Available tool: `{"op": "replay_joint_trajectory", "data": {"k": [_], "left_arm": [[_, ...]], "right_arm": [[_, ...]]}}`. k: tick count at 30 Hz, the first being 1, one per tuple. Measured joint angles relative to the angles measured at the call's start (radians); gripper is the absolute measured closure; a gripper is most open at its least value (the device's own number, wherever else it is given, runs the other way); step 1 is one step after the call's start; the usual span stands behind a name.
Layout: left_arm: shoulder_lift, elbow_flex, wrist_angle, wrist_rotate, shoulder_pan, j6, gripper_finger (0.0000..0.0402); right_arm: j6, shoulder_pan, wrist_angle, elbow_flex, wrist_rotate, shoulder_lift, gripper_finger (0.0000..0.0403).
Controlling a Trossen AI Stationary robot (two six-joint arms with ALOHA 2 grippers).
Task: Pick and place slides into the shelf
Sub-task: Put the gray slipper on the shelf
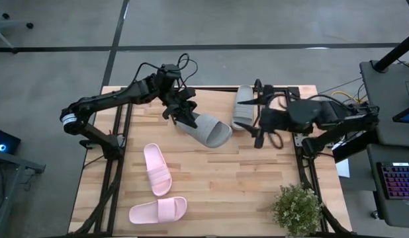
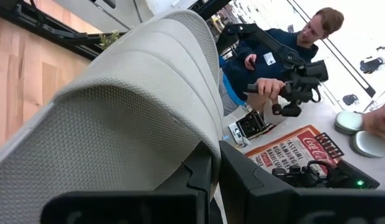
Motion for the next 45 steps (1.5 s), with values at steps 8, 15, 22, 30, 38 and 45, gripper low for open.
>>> {"op": "replay_joint_trajectory", "data": {"k": [8, 15, 22, 30, 38, 45], "left_arm": [[0.000, -0.001, -0.002, 0.000, 0.000, -0.026, 0.0401], [0.000, -0.002, -0.001, -0.025, 0.000, -0.099, 0.0401], [0.000, -0.002, 0.000, -0.029, 0.000, -0.157, 0.0401], [0.000, -0.002, 0.000, -0.026, 0.000, -0.182, 0.0401], [0.000, -0.005, 0.002, -0.026, 0.000, -0.177, 0.0401], [0.005, -0.013, 0.001, -0.023, 0.002, -0.174, 0.0401]], "right_arm": [[-0.058, 0.000, -0.071, 0.099, -0.002, 0.111, 0.0141], [-0.093, 0.006, -0.218, 0.242, -0.003, 0.206, 0.0149], [-0.114, 0.014, -0.432, 0.405, -0.006, 0.339, 0.0149], [-0.129, 0.013, -0.555, 0.521, -0.001, 0.445, 0.0152], [-0.145, 0.013, -0.570, 0.555, 0.028, 0.456, 0.0159], [-0.123, 0.028, -0.578, 0.628, 0.043, 0.427, 0.0161]]}}
